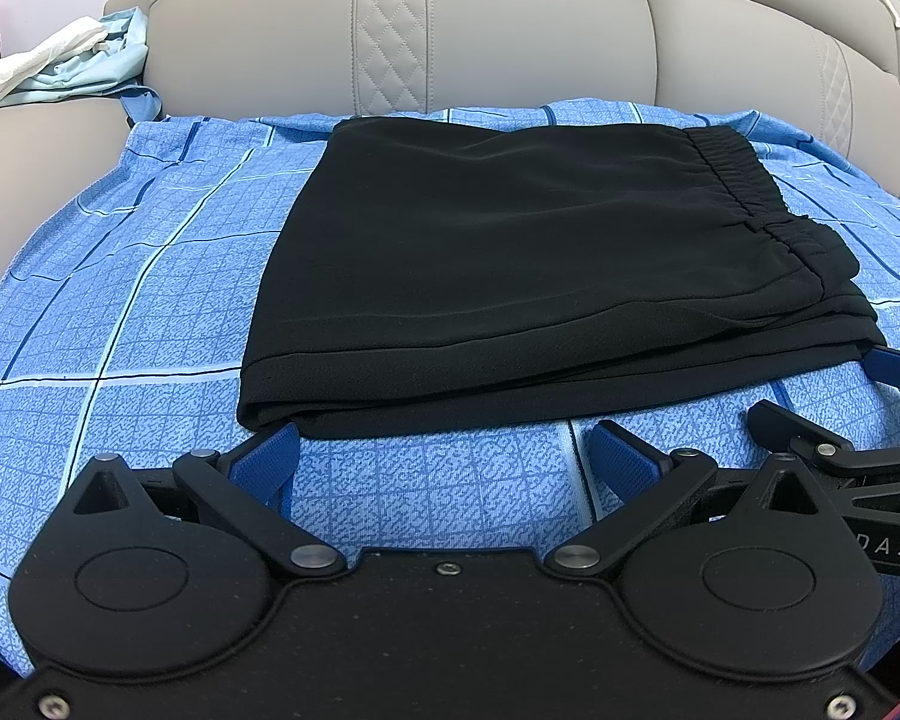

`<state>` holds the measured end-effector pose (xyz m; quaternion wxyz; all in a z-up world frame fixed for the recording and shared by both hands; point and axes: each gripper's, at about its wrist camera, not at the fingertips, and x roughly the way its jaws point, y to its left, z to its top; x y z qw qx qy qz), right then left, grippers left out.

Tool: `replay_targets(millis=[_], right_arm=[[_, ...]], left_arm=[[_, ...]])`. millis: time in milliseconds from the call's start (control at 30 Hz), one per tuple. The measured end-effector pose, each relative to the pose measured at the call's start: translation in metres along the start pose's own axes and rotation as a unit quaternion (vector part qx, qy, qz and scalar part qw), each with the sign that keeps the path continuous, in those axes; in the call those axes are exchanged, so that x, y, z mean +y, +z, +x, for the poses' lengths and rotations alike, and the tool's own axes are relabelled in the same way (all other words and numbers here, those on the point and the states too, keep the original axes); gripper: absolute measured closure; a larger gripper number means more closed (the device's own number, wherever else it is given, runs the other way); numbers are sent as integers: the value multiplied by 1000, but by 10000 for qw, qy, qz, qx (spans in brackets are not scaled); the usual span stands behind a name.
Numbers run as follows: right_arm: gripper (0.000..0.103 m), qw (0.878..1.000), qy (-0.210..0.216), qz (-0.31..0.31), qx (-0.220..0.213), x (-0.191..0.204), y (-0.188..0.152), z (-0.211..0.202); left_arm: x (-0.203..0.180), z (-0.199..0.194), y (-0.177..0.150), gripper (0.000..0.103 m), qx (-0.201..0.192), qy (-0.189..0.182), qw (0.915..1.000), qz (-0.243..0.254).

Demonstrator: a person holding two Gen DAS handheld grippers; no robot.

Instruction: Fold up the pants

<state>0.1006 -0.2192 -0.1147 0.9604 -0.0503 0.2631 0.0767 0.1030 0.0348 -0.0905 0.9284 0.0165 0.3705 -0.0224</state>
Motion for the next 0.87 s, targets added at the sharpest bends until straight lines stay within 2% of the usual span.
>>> replay_targets(millis=[867], right_arm=[[0,10000,1,1,-1,0,0,0]], left_arm=[[-3,0,2,0,-28,60,10000,-72]])
